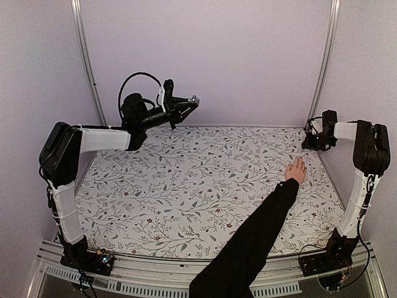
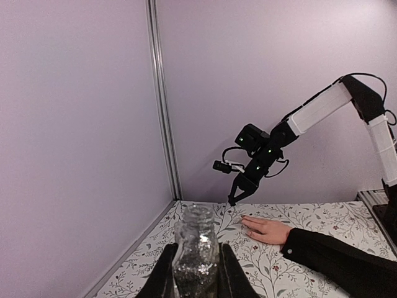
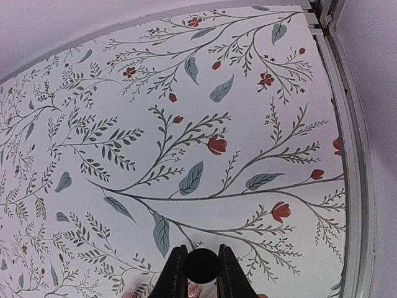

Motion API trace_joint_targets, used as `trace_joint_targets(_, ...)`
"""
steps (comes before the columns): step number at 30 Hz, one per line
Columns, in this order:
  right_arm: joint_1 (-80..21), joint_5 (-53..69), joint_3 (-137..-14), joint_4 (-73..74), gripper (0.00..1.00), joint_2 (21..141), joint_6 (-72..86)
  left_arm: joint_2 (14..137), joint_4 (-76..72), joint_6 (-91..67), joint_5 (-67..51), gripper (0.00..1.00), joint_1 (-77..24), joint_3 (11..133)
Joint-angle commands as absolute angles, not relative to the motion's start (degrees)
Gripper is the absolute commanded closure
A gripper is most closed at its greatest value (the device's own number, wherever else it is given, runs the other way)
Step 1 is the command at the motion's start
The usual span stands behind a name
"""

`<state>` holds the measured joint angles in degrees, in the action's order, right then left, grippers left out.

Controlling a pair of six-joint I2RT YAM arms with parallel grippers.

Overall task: Paint the nails
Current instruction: Paint the nail polish on the nail.

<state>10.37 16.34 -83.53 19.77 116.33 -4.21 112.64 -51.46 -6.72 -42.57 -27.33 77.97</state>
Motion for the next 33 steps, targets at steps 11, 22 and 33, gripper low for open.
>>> trace_joint_targets(11,9.93,17.24,-82.19,20.61,1.0,112.27,-5.29,112.39,-54.24,-8.0,-42.44,1.0,-26.66,77.63)
trace_joint_targets(22,9.93,17.78,-79.04,19.62,1.0,110.83,-5.27,112.08,-54.32,-8.14,-42.54,1.0,-26.63,77.35)
trace_joint_targets(33,9.82,17.88,-79.45,19.43,1.0,111.77,-5.19,112.07,-54.35,-8.2,-42.54,1.0,-26.74,77.34)
